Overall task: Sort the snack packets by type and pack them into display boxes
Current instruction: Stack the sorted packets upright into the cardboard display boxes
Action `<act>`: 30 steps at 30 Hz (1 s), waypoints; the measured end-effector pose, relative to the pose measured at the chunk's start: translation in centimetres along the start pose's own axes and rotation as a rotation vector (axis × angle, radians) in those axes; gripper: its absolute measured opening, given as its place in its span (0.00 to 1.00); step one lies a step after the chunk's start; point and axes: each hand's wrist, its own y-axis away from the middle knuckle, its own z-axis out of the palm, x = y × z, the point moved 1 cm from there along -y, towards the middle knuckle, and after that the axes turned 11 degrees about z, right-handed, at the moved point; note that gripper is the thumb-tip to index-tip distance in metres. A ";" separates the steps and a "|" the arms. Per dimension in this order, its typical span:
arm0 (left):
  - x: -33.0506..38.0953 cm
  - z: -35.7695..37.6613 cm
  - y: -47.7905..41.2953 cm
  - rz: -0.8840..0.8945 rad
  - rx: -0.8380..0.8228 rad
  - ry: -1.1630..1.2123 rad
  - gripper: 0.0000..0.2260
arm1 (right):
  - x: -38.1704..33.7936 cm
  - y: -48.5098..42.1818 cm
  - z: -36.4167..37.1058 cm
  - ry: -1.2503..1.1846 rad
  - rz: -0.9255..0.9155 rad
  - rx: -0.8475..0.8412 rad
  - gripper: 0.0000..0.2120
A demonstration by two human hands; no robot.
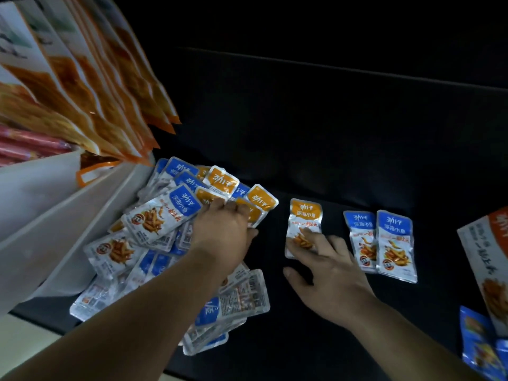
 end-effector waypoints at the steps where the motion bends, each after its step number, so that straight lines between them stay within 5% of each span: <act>1: 0.1 -0.3 0.0 -0.009 -0.001 -0.007 0.24 | 0.0 0.0 0.1 0.002 -0.003 -0.005 0.30; 7: 2.2 -2.4 -0.6 0.128 -0.259 -0.208 0.05 | 0.6 0.0 0.1 -0.042 -0.005 -0.048 0.29; 13: 1.4 -3.0 0.2 0.001 0.141 0.048 0.05 | 1.1 -0.5 -0.9 -0.218 -0.020 -0.111 0.28; 16: 0.1 -2.9 1.4 -0.100 0.476 0.420 0.10 | 1.2 -0.2 -1.8 -0.579 0.042 -0.107 0.23; 18: -0.5 -2.9 1.8 -0.190 0.553 0.820 0.15 | 1.1 0.2 -2.6 -0.786 0.114 -0.056 0.18; 22: 0.9 -3.6 3.2 -0.349 0.438 1.320 0.14 | -0.5 0.6 -4.0 -1.127 0.241 -0.046 0.15; 25: 3.4 -4.1 4.5 -0.268 0.303 1.572 0.08 | -2.1 0.9 -4.9 -1.356 0.320 -0.144 0.10; 30: 4.9 -3.5 5.0 -0.320 0.219 1.699 0.07 | -1.6 1.0 -4.7 -1.382 0.440 -0.136 0.07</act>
